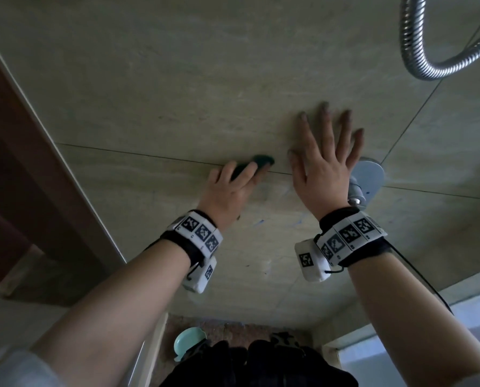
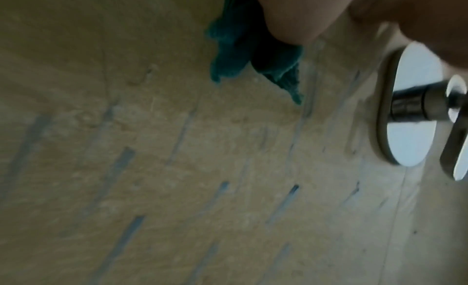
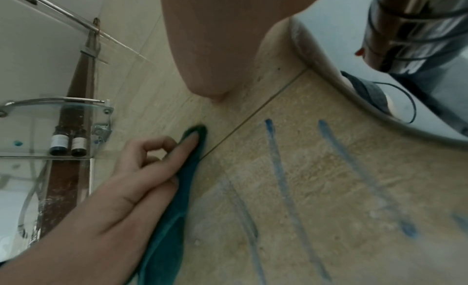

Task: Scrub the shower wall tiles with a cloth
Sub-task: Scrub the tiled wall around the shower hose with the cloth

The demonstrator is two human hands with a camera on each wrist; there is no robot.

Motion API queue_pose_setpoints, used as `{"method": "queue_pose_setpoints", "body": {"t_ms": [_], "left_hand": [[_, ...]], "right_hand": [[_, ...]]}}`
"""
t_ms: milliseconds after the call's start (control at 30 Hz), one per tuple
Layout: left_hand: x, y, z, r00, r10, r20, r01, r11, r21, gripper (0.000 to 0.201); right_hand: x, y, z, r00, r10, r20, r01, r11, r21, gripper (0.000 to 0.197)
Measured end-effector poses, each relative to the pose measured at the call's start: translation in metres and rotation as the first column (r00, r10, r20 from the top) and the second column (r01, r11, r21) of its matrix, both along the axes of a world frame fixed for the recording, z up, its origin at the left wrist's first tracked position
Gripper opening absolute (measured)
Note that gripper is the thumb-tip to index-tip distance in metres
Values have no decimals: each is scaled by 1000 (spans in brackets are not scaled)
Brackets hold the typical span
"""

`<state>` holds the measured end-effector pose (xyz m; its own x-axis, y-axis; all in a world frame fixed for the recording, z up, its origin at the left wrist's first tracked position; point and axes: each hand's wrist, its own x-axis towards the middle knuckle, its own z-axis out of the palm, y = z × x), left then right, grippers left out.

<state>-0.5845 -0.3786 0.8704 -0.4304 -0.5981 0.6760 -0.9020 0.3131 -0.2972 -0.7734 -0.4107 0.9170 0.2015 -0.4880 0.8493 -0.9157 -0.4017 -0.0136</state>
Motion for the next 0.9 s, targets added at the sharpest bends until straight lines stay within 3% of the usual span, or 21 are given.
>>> {"method": "queue_pose_setpoints", "body": {"t_ms": [167,300,367,467,500,567,633,700,800,900], "left_hand": [[-5,-1,-13,972,-37,233,-15,976,218,65],[-8,7,-10,902,-83,424,-148,862,484,68],[-3,6,11,933,-36,359,-112,916,385,72],[7,-5,18,968,26,250,-55,992,111,46],[5,-5,22,965,9,263,-44,991,126,44],[-2,-7,14,917,-21,399,-61,980,192,60],[-2,-1,-7,871,-72,486,-141,911,386,69],[5,2,-33,872,-139,469,-91,896,434,63],[9,7,-24,864,-149,481,-104,881,461,64],[18,3,5,926,-14,378,-124,933,338,75]], "right_hand": [[3,0,-1,1000,5,9,-5,1000,22,50],[1,0,-2,1000,5,-1,-5,1000,16,51],[1,-1,-2,1000,4,-1,-4,1000,10,52],[4,-2,-4,1000,7,10,-7,1000,-6,52],[6,-2,-5,1000,7,17,-7,1000,-7,52],[8,-2,-6,1000,8,30,-8,1000,-5,52],[9,-2,-6,999,12,33,-12,1000,1,52],[9,-3,-7,999,13,30,-13,1000,1,53],[8,-3,-8,1000,10,25,-10,1000,-5,54],[10,-4,-9,999,11,35,-11,1000,-3,52]]}}
